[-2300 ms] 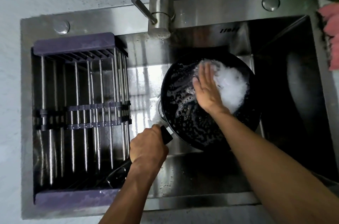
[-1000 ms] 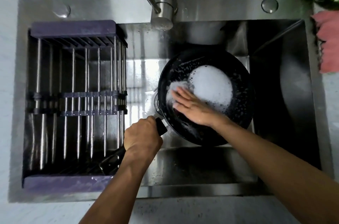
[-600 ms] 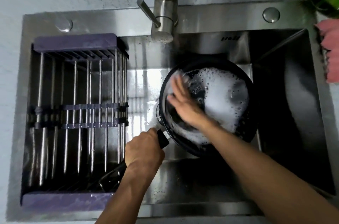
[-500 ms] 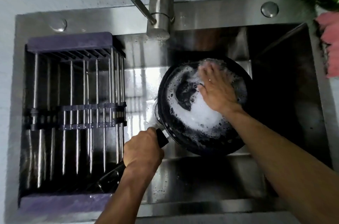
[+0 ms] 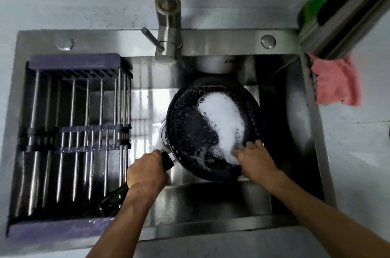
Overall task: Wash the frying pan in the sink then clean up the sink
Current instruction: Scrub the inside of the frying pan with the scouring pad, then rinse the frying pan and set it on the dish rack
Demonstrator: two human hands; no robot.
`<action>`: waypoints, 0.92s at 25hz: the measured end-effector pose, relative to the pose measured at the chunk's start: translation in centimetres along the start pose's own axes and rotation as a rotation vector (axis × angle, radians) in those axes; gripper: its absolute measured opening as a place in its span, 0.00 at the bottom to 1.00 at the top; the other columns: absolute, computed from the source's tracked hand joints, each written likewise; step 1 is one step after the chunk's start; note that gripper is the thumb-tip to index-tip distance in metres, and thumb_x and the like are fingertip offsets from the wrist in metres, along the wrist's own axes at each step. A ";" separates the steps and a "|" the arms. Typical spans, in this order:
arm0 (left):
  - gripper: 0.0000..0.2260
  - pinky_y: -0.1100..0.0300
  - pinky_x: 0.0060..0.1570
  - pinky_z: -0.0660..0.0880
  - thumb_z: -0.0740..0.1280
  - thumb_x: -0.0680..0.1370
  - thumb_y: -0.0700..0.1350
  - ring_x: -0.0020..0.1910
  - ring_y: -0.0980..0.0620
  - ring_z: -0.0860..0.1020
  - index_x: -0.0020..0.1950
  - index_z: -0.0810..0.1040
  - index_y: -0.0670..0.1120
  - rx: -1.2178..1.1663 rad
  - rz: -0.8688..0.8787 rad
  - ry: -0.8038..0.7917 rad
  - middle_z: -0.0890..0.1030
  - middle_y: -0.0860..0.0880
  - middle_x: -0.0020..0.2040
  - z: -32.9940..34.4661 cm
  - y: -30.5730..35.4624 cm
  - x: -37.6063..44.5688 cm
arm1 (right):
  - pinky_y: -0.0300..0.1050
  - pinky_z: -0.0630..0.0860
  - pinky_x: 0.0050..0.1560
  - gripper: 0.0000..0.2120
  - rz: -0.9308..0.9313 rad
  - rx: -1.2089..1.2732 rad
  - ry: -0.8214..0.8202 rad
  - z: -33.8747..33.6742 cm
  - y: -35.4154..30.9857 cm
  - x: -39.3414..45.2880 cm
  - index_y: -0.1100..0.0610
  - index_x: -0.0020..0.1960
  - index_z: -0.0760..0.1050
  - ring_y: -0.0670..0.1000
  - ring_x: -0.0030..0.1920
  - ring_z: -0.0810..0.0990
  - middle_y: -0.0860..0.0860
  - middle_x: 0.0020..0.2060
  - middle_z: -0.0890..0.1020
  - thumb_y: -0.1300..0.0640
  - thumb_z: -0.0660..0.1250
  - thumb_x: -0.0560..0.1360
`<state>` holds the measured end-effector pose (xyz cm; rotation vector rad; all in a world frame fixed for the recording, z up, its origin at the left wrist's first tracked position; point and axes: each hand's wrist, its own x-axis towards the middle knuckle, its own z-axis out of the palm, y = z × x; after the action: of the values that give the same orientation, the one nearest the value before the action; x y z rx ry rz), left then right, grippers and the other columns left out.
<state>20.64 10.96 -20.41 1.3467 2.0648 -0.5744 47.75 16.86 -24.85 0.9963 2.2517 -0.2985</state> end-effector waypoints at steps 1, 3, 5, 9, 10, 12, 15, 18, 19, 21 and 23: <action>0.16 0.56 0.42 0.70 0.67 0.73 0.42 0.51 0.45 0.80 0.60 0.72 0.47 -0.002 0.013 -0.006 0.80 0.47 0.52 -0.3 -0.1 -0.3 | 0.52 0.64 0.58 0.21 0.038 0.150 0.018 -0.8 -0.1 -0.3 0.50 0.64 0.74 0.57 0.58 0.76 0.52 0.57 0.81 0.61 0.62 0.71; 0.19 0.55 0.45 0.73 0.68 0.74 0.42 0.54 0.46 0.79 0.64 0.68 0.46 0.059 0.060 -0.018 0.77 0.46 0.56 -1.6 -0.2 -1.9 | 0.49 0.69 0.56 0.20 0.207 0.523 0.174 -2.1 0.2 -0.7 0.48 0.64 0.77 0.58 0.55 0.79 0.54 0.53 0.84 0.61 0.64 0.74; 0.22 0.52 0.53 0.74 0.68 0.75 0.47 0.58 0.46 0.76 0.67 0.65 0.47 0.150 0.127 0.068 0.73 0.47 0.60 -3.9 0.2 -4.1 | 0.47 0.76 0.56 0.15 0.408 1.048 0.352 -3.8 0.4 -2.0 0.51 0.61 0.81 0.54 0.52 0.83 0.54 0.51 0.86 0.61 0.68 0.77; 0.18 0.56 0.53 0.74 0.71 0.74 0.48 0.53 0.48 0.78 0.62 0.74 0.48 -0.498 0.436 0.427 0.79 0.49 0.55 -14.8 5.1 -8.3 | 0.53 0.75 0.63 0.15 0.538 1.682 0.454 -9.8 -0.3 -5.3 0.54 0.56 0.82 0.56 0.56 0.83 0.62 0.59 0.82 0.70 0.68 0.76; 0.21 0.59 0.54 0.74 0.73 0.72 0.47 0.54 0.50 0.77 0.63 0.74 0.48 -0.722 0.499 0.453 0.78 0.50 0.55 -18.6 7.3 -9.1 | 0.53 0.74 0.63 0.14 0.565 1.754 0.455 -11.5 -0.1 -6.1 0.62 0.60 0.80 0.62 0.59 0.81 0.65 0.61 0.80 0.72 0.66 0.77; 0.29 0.62 0.60 0.72 0.76 0.69 0.43 0.61 0.54 0.74 0.69 0.71 0.50 -1.022 0.649 0.353 0.76 0.52 0.62 -25.1 11.9 -10.0 | 0.45 0.74 0.61 0.18 0.603 1.780 0.428 -13.2 0.5 -6.8 0.67 0.67 0.75 0.61 0.63 0.79 0.64 0.64 0.78 0.71 0.65 0.78; 0.22 0.52 0.63 0.74 0.69 0.68 0.32 0.59 0.50 0.78 0.61 0.77 0.44 -1.087 0.902 0.123 0.81 0.45 0.57 -29.4 15.7 -11.6 | 0.40 0.73 0.58 0.22 0.615 1.781 0.407 -14.4 0.9 -7.6 0.61 0.71 0.72 0.50 0.57 0.78 0.57 0.64 0.80 0.69 0.67 0.78; 0.20 0.56 0.66 0.72 0.68 0.70 0.32 0.61 0.55 0.77 0.59 0.77 0.47 -1.046 0.939 0.032 0.81 0.50 0.58 -27.5 13.4 -12.1 | 0.40 0.72 0.53 0.24 0.617 1.791 0.359 -14.9 1.0 -8.2 0.60 0.73 0.69 0.48 0.51 0.77 0.47 0.59 0.79 0.66 0.67 0.79; 0.23 0.57 0.70 0.67 0.68 0.71 0.34 0.67 0.56 0.72 0.63 0.74 0.50 -0.950 0.897 0.071 0.77 0.52 0.63 -26.1 11.9 -11.4 | 0.43 0.72 0.57 0.25 0.623 1.792 0.327 -14.9 0.8 -8.3 0.60 0.74 0.68 0.49 0.54 0.77 0.47 0.60 0.77 0.64 0.68 0.79; 0.26 0.47 0.74 0.57 0.67 0.72 0.40 0.74 0.50 0.62 0.70 0.69 0.50 -0.455 0.670 0.394 0.68 0.49 0.72 -24.5 8.8 -8.3 | 0.49 0.73 0.64 0.28 0.647 1.832 0.288 -14.9 0.7 -8.0 0.58 0.76 0.66 0.52 0.64 0.76 0.51 0.68 0.76 0.61 0.69 0.78; 0.24 0.39 0.72 0.54 0.63 0.74 0.44 0.72 0.44 0.62 0.70 0.68 0.46 -0.024 0.401 0.561 0.67 0.44 0.71 -24.8 6.6 -3.7 | 0.43 0.77 0.53 0.26 0.657 1.905 0.278 -15.0 0.6 -7.5 0.57 0.74 0.68 0.46 0.58 0.80 0.49 0.65 0.78 0.62 0.69 0.78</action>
<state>21.68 27.02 -0.10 2.0090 2.1001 0.0119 44.84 19.61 -8.54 2.5605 1.0641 -2.2088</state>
